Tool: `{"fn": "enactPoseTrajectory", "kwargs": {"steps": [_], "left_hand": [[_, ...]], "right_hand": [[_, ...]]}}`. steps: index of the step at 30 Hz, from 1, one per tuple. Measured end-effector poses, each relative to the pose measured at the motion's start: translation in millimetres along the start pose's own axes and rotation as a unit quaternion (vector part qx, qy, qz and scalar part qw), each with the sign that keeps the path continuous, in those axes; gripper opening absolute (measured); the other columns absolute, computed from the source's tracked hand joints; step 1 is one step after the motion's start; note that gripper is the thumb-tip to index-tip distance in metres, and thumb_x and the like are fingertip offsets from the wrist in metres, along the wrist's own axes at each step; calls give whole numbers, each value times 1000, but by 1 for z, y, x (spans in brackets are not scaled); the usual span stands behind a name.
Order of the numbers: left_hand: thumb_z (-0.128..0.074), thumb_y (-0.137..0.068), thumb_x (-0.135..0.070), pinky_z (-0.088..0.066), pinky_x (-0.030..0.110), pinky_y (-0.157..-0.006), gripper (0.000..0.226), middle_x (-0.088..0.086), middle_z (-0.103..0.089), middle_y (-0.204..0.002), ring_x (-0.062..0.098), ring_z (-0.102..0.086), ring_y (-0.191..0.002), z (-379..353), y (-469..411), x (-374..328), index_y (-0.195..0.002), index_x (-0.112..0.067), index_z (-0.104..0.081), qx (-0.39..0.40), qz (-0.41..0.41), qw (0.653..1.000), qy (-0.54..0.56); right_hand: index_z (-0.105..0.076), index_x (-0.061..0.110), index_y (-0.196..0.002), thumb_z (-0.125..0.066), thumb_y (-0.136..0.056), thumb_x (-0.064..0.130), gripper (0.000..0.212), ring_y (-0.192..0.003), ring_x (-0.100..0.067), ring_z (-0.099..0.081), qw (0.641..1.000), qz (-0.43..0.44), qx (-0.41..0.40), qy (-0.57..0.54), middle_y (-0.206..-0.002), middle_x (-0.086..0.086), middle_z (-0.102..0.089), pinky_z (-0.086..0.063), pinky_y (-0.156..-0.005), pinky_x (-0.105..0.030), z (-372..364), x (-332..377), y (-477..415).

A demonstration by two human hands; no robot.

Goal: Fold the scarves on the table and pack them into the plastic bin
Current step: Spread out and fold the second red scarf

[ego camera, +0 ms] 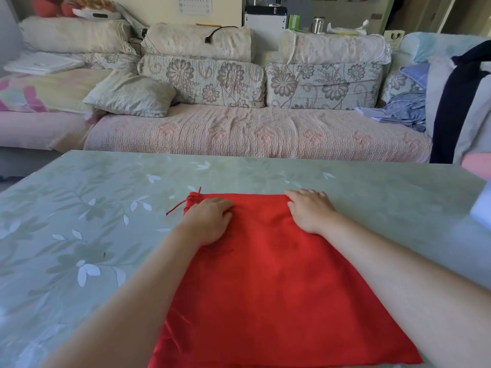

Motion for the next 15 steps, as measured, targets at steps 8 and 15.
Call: {"fn": "enactPoseTrajectory", "kwargs": {"steps": [8,15], "left_hand": [[-31,-101,-46,0,38,-120,55,-6,-7,-164,16,-2,-151,-5,6,13,-154,-41,-15,95,62,992,-54],[-37,-90,-31,4,50,-120,68,-2,-7,-164,21,-1,-151,5,3,15,-154,-40,-14,61,79,986,-133]], "right_hand": [[-74,36,-107,-55,-96,46,24,-111,-20,-52,990,17,-118,71,-111,8,-66,-27,-99,-42,21,-6,-20],[-71,27,-78,-82,-77,27,11,-91,-26,-56,973,20,-225,48,-86,3,-66,-26,-90,-41,26,-17,-32]]}}
Point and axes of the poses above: each hand's wrist, its own y-axis away from the middle knuckle, its own z-axis out of the back of the hand, x = y × z, the point moved 4 cm from there along -y, towards the middle knuckle
